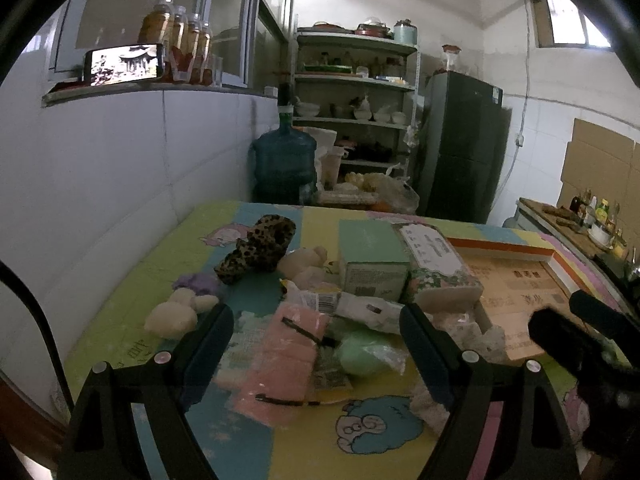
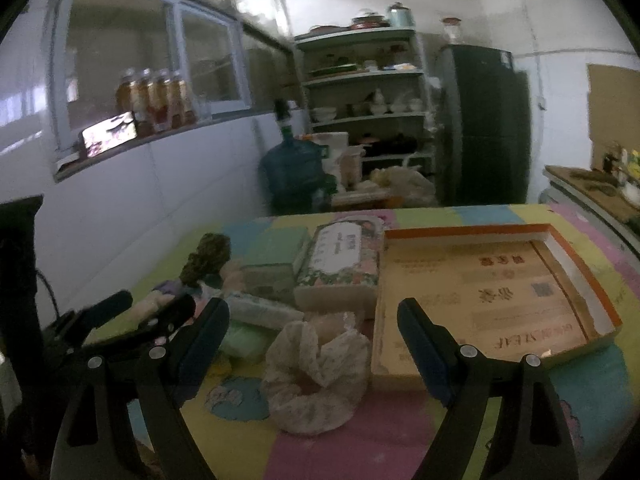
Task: Organize soft objects
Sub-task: 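Grasp the pink bagged towel with the left tool while the right tool grasps the white floral cloth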
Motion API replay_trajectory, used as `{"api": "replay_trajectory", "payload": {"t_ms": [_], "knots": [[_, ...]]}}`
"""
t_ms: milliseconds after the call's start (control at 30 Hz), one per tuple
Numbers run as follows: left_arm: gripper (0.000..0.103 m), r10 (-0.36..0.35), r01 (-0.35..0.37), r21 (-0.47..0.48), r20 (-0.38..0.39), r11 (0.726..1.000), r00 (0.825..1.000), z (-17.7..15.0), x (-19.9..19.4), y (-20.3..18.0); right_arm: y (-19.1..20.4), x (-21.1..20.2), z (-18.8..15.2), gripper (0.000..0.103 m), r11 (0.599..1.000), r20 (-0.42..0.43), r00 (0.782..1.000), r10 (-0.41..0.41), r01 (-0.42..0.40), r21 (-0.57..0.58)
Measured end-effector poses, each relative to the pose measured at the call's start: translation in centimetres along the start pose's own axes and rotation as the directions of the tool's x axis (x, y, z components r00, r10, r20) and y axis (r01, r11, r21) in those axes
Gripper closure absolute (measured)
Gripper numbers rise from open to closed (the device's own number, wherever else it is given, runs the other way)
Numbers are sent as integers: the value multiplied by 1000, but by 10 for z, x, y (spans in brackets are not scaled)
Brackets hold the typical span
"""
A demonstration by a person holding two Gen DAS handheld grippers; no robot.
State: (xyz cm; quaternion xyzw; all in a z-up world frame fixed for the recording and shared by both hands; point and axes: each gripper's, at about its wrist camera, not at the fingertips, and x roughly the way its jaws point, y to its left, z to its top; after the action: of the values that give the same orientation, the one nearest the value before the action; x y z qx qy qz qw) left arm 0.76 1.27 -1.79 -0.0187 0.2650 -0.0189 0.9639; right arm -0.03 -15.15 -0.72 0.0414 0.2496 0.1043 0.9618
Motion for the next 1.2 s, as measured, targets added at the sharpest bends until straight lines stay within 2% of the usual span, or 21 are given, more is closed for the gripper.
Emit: {"api": "replay_trajectory", "payload": {"t_ms": [100,167,333,500,600,733,833,900,933,1000,1033,1067,1133,1167,1200], "knots": [[18,3,-3,11,24,1000,1000,-7,-2,10,5,0,-14,16,996,0,1000,-7,7,-94],[18,-9,8,17,34,1000,999,-15,-4,17,6,7,-27,16,993,-51,999,13,-19,-115],[18,-52,53,-28,19,998,998,-34,-3,39,1,27,-42,16,995,-136,990,49,-59,-76],[18,-42,42,-53,6,998,999,-43,5,53,-5,43,-46,16,998,-173,984,49,-57,-40],[18,-68,67,-63,-26,996,997,-43,17,56,-6,51,-46,16,998,-176,983,44,-51,-35],[18,-108,107,-23,-53,994,993,-42,35,51,-5,57,-43,16,998,-170,985,35,-44,-48],[18,-100,102,17,-69,995,993,-45,44,47,-5,61,-41,16,998,-177,984,22,-32,-59],[24,-99,101,27,-81,994,992,-47,50,47,-4,63,-41,16,997,-177,984,11,-24,-73],[33,-100,103,27,-90,994,991,-48,53,48,-3,64,-41,16,997,-175,985,7,-21,-78],[40,-90,93,31,-89,995,992,-50,55,49,-3,64,-41,17,996,-174,985,5,-19,-82],[49,-89,92,37,-77,995,993,-50,54,49,-4,64,-41,18,997,-172,985,5,-19,-80],[54,-88,92,46,-74,995,993,-51,53,49,-5,63,-40,22,997,-166,986,-2,-11,-78],[58,-105,108,58,-66,992,992,-52,51,50,-6,61,-40,40,997,-153,988,5,-17,-77],[59,-105,109,60,-64,992,992,-52,51,49,-7,61,-39,58,997,-162,986,45,-55,-59],[59,-106,110,64,-64,992,992,-51,52,49,-8,61,-39,64,996,-165,984,66,-74,-46]]}}
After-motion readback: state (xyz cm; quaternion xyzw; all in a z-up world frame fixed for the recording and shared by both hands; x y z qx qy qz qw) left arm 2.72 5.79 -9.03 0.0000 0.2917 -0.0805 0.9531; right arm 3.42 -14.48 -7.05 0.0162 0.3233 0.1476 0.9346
